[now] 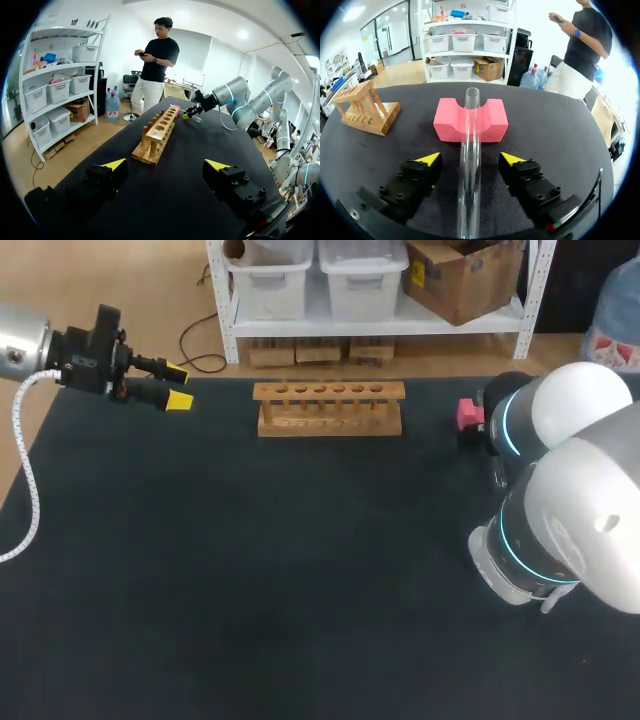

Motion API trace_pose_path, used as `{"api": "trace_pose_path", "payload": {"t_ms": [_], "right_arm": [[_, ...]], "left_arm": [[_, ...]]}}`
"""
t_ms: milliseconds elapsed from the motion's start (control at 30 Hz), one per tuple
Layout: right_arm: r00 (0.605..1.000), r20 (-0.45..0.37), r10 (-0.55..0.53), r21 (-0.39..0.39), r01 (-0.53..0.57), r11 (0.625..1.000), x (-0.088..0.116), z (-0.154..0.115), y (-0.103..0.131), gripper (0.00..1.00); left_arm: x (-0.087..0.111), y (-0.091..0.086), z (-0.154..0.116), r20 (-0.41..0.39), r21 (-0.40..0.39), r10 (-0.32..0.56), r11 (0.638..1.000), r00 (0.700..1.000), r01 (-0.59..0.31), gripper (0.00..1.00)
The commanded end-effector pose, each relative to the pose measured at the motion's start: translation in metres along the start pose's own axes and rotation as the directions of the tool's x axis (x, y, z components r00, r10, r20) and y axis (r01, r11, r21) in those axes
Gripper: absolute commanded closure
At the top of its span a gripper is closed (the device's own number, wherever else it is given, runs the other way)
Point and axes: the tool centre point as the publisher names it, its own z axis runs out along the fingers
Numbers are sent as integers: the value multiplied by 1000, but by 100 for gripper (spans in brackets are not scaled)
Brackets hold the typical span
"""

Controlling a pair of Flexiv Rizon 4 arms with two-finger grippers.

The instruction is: Grasp the test tube, adjust it, and insert it.

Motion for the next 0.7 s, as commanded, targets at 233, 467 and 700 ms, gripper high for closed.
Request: {"api": "trace_pose_path", "payload": {"t_ms": [233, 467, 700], "right_arm": [[1000, -7, -1, -27, 0, 1000, 0, -1, -2, 51], [1000, -11, -6, -31, 5, 1000, 1, -1, -1, 73], [1000, -18, -5, -30, 5, 1000, 1, -1, -1, 99]], "left_arm": [[1, -1, 0, 2, -2, 2, 1000, 1000, -2, 0], [1, -1, 0, 2, -2, 2, 1000, 1000, -2, 0], [1, -1, 0, 2, -2, 2, 1000, 1000, -2, 0]]}}
